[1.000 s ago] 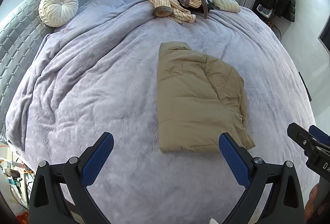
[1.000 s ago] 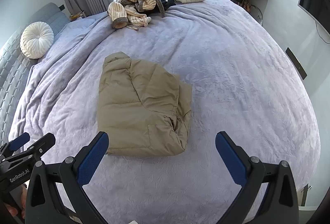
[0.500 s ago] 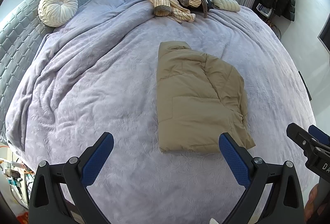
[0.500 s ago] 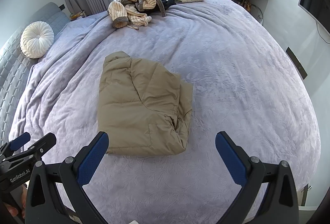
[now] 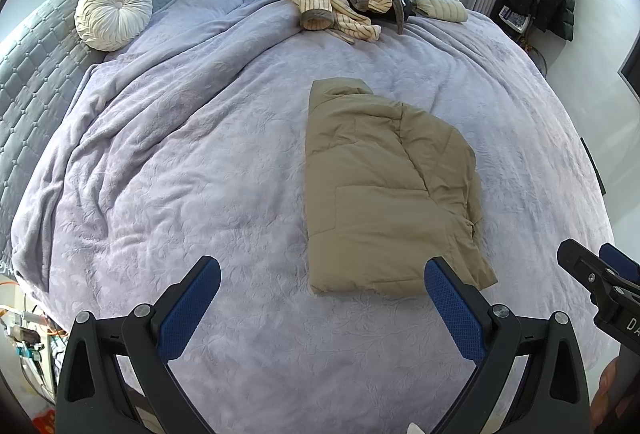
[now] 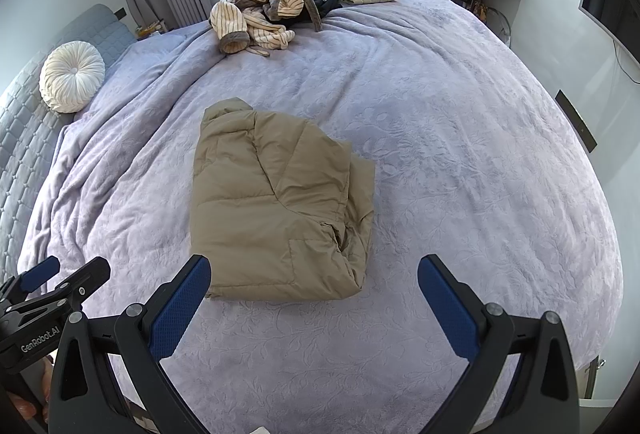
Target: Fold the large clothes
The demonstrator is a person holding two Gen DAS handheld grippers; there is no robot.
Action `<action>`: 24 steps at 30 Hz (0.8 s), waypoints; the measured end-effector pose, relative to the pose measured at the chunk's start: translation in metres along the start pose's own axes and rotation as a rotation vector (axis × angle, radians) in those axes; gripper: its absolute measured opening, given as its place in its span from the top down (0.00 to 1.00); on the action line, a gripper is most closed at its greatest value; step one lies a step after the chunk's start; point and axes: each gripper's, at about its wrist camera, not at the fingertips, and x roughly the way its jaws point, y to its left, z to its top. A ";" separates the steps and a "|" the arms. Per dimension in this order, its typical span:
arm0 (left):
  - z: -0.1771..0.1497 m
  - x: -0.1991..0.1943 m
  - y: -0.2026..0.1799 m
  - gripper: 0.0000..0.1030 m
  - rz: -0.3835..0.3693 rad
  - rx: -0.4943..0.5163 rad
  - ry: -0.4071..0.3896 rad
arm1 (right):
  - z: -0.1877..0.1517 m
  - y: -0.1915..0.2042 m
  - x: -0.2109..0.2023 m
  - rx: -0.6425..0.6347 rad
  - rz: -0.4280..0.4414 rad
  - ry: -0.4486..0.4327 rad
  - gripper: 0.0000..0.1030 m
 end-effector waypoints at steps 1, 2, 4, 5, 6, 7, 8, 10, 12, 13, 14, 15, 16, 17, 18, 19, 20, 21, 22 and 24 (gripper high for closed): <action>0.000 0.000 0.000 0.01 0.000 0.000 0.001 | 0.000 0.000 0.000 0.000 0.000 0.001 0.00; 0.000 0.000 0.000 0.01 0.001 0.000 0.001 | 0.000 0.000 0.000 0.000 0.000 0.000 0.00; 0.000 0.000 0.000 0.01 0.000 0.001 0.000 | 0.000 0.000 0.000 0.000 0.001 0.000 0.00; 0.001 0.000 0.000 0.01 -0.001 0.001 0.000 | 0.000 0.000 0.000 -0.001 0.000 0.001 0.00; 0.001 0.000 0.000 0.01 0.000 0.002 0.000 | 0.000 0.000 0.000 0.000 0.000 0.001 0.00; 0.001 0.000 0.000 0.01 -0.001 0.002 0.000 | 0.000 0.000 0.000 0.000 0.000 0.002 0.00; 0.000 0.000 0.001 0.01 -0.001 0.002 0.001 | 0.000 0.000 0.000 0.000 0.000 0.001 0.00; 0.001 0.000 0.001 0.01 -0.001 0.002 0.000 | 0.000 0.000 0.000 0.000 0.000 0.000 0.00; 0.001 0.000 0.000 0.01 -0.001 0.002 0.000 | 0.001 -0.001 0.000 -0.001 0.001 0.001 0.00; 0.001 0.000 0.000 0.01 -0.001 0.003 0.001 | 0.000 -0.001 0.000 0.000 0.000 0.001 0.00; 0.002 0.000 0.000 0.01 -0.001 0.002 0.001 | 0.001 -0.001 0.000 0.001 0.001 0.001 0.00; 0.001 0.000 0.000 0.01 0.000 0.002 0.001 | 0.001 0.000 0.000 0.000 0.001 0.001 0.00; 0.002 0.000 0.000 0.01 -0.001 0.003 0.001 | 0.001 -0.001 0.000 0.000 0.001 0.001 0.00; 0.001 0.000 0.000 0.01 -0.001 0.003 0.000 | 0.001 -0.001 0.000 0.000 0.001 0.001 0.00; 0.001 0.000 0.000 0.01 0.000 0.003 0.000 | 0.001 -0.001 0.000 0.000 0.001 0.001 0.00; 0.001 0.000 0.000 0.01 0.000 0.003 0.001 | 0.000 0.000 0.000 -0.001 0.002 0.002 0.00; 0.000 0.000 0.000 0.01 0.000 0.003 0.001 | 0.000 0.000 -0.001 -0.001 0.002 0.002 0.00; 0.000 0.000 0.000 0.01 0.000 0.003 0.000 | -0.001 0.001 -0.001 -0.002 0.003 0.002 0.00; 0.001 0.000 0.000 0.01 0.000 0.003 0.001 | -0.001 0.001 -0.001 -0.001 0.003 0.003 0.00; 0.001 0.001 0.000 0.01 0.000 0.003 0.001 | 0.000 0.000 -0.001 -0.001 0.002 0.002 0.00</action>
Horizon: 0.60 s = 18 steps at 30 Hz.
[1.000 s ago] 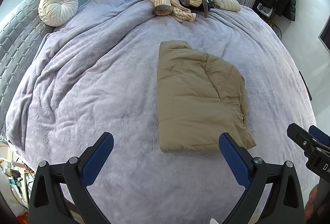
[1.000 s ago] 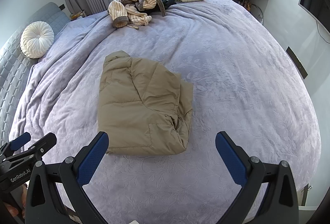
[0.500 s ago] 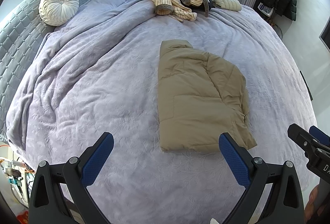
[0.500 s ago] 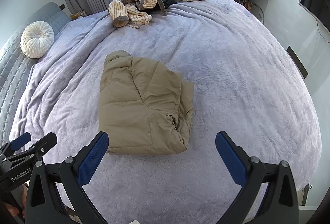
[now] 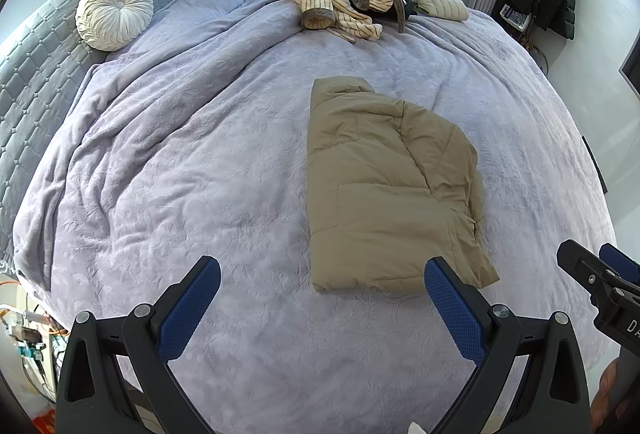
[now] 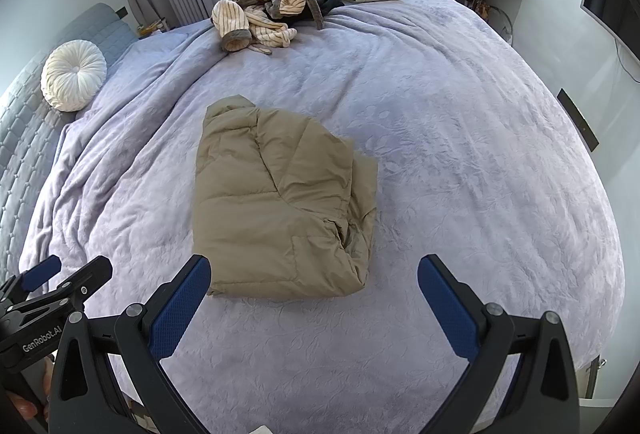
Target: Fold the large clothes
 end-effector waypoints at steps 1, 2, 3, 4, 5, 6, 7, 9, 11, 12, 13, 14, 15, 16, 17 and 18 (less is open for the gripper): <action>0.000 0.000 0.000 0.01 -0.001 0.000 0.001 | 0.000 0.001 -0.001 0.000 0.000 0.000 0.00; -0.001 0.000 0.000 0.01 -0.001 -0.001 0.003 | 0.000 0.000 0.000 0.000 0.000 0.000 0.00; -0.003 0.000 0.002 0.01 -0.001 -0.002 0.003 | 0.000 0.000 -0.001 -0.001 0.000 0.000 0.00; -0.004 0.000 0.004 0.01 -0.001 -0.004 0.004 | 0.000 -0.001 0.000 -0.001 0.000 0.000 0.00; -0.006 0.000 0.006 0.01 -0.001 -0.004 0.005 | 0.000 0.000 -0.001 -0.002 0.001 0.000 0.00; -0.006 0.000 0.006 0.01 0.000 -0.002 0.005 | 0.000 0.000 -0.001 -0.001 0.001 0.000 0.00; -0.007 -0.001 0.006 0.01 0.002 0.000 0.004 | 0.000 -0.001 0.000 -0.001 0.000 0.000 0.00; -0.008 0.000 0.008 0.01 0.006 0.001 0.003 | 0.000 -0.001 0.000 -0.001 0.001 0.001 0.00; -0.010 0.000 0.011 0.01 0.006 0.002 0.005 | 0.000 0.000 0.000 0.000 0.001 0.000 0.00; -0.010 0.000 0.011 0.01 0.006 0.001 0.005 | 0.000 -0.001 0.000 0.000 0.001 0.001 0.00; -0.008 0.000 0.008 0.01 0.007 0.002 0.004 | 0.000 0.000 -0.001 -0.001 0.001 0.001 0.00; -0.010 0.000 0.010 0.01 0.007 0.002 0.003 | 0.000 0.000 -0.001 0.000 0.001 0.001 0.00; -0.008 0.001 0.010 0.01 0.006 0.004 0.003 | 0.001 -0.001 0.000 -0.001 0.001 0.001 0.00; -0.007 0.001 0.009 0.01 0.006 0.005 0.003 | 0.001 0.000 -0.001 -0.001 0.002 0.001 0.00; -0.006 0.001 0.009 0.01 0.007 0.008 0.003 | 0.001 -0.001 0.000 -0.001 0.002 0.001 0.00; -0.008 0.001 0.011 0.01 0.006 0.011 0.001 | 0.001 -0.001 0.000 -0.001 0.001 0.001 0.00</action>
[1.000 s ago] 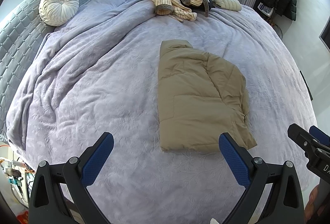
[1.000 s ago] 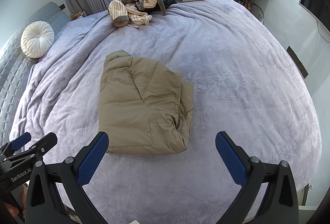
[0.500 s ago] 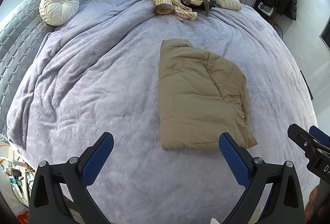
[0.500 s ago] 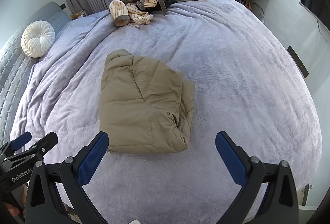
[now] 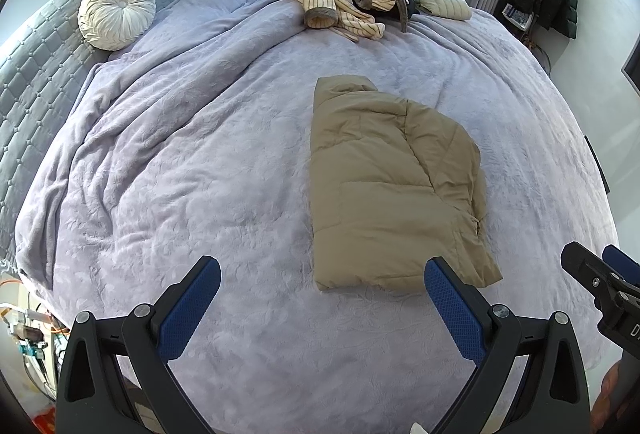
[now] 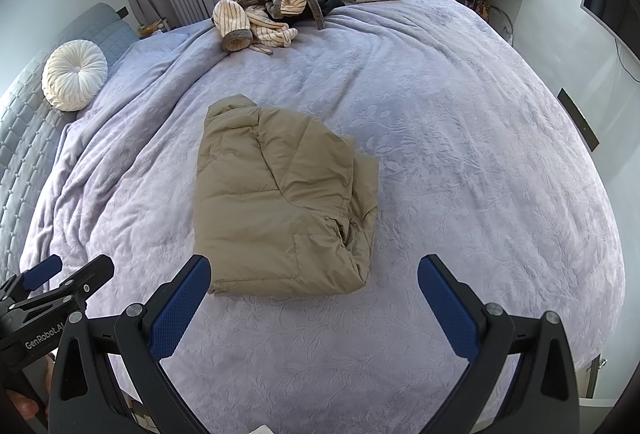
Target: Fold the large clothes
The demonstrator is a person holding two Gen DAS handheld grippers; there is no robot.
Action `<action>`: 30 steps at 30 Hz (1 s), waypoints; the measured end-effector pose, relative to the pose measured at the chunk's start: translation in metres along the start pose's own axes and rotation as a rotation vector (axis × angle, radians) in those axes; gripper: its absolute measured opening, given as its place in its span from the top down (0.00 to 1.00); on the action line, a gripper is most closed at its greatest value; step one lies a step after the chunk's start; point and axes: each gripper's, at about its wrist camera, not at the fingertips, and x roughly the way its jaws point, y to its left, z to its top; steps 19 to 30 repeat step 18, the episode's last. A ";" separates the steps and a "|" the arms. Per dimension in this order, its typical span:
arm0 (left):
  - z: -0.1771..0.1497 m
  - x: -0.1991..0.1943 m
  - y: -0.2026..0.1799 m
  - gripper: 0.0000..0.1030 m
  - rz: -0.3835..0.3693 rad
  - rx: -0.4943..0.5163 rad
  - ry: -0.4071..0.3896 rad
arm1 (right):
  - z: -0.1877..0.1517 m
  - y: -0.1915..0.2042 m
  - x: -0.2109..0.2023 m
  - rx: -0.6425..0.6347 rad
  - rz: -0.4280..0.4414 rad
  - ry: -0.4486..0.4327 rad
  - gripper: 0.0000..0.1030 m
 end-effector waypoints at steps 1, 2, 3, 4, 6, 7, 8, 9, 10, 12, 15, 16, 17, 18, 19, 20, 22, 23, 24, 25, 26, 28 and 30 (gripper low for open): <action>0.001 0.000 0.000 0.01 -0.001 0.003 0.000 | 0.000 0.000 0.000 0.000 0.000 0.000 0.00; 0.002 0.001 0.000 0.01 -0.001 0.006 0.000 | 0.000 0.000 0.000 0.000 0.000 0.001 0.00; 0.003 0.001 -0.001 0.01 -0.001 0.008 0.000 | 0.000 0.000 0.000 0.000 0.000 0.000 0.00; 0.002 0.000 0.000 0.01 -0.002 0.010 -0.001 | 0.000 0.000 0.000 -0.001 0.000 0.001 0.00; 0.003 0.001 -0.001 0.01 -0.001 0.009 -0.001 | 0.000 0.001 0.000 0.000 0.000 0.001 0.00; 0.002 0.000 0.000 0.01 -0.001 0.006 -0.002 | -0.001 0.001 0.000 -0.001 0.000 0.002 0.00; 0.003 0.000 0.001 0.01 -0.003 0.004 -0.003 | -0.001 0.002 -0.001 -0.001 -0.001 0.002 0.00; 0.005 0.000 0.000 0.01 -0.004 0.003 -0.004 | -0.002 0.002 -0.001 0.000 0.000 0.002 0.00; 0.006 0.000 0.001 0.01 -0.003 0.000 -0.006 | -0.002 0.002 -0.001 0.000 0.000 0.002 0.00; 0.009 0.001 0.000 0.01 -0.006 -0.001 -0.009 | -0.001 0.002 -0.001 0.000 0.000 0.002 0.00; 0.010 0.001 0.000 0.01 -0.007 0.007 -0.008 | -0.001 0.001 -0.001 0.000 0.000 0.002 0.00; 0.010 0.001 0.000 0.01 -0.011 0.010 -0.006 | -0.001 0.001 -0.001 0.001 -0.001 0.002 0.00; 0.011 0.001 0.000 0.01 -0.013 0.012 -0.004 | -0.001 0.001 -0.001 0.000 0.000 0.003 0.00; 0.012 0.001 -0.001 0.01 -0.014 0.014 -0.002 | -0.001 0.002 -0.001 0.001 -0.001 0.003 0.00; 0.012 0.001 -0.001 0.01 -0.014 0.014 -0.002 | -0.001 0.002 -0.001 0.001 -0.001 0.003 0.00; 0.012 0.001 -0.001 0.01 -0.014 0.014 -0.002 | -0.001 0.002 -0.001 0.001 -0.001 0.003 0.00; 0.012 0.001 -0.001 0.01 -0.014 0.014 -0.002 | -0.001 0.002 -0.001 0.001 -0.001 0.003 0.00; 0.012 0.001 -0.001 0.01 -0.014 0.014 -0.002 | -0.001 0.002 -0.001 0.001 -0.001 0.003 0.00; 0.012 0.001 -0.001 0.01 -0.014 0.014 -0.002 | -0.001 0.002 -0.001 0.001 -0.001 0.003 0.00; 0.012 0.001 -0.001 0.01 -0.014 0.014 -0.002 | -0.001 0.002 -0.001 0.001 -0.001 0.003 0.00; 0.012 0.001 -0.001 0.01 -0.014 0.014 -0.002 | -0.001 0.002 -0.001 0.001 -0.001 0.003 0.00; 0.012 0.001 -0.001 0.01 -0.014 0.014 -0.002 | -0.001 0.002 -0.001 0.001 -0.001 0.003 0.00; 0.012 0.001 -0.001 0.01 -0.014 0.014 -0.002 | -0.001 0.002 -0.001 0.001 -0.001 0.003 0.00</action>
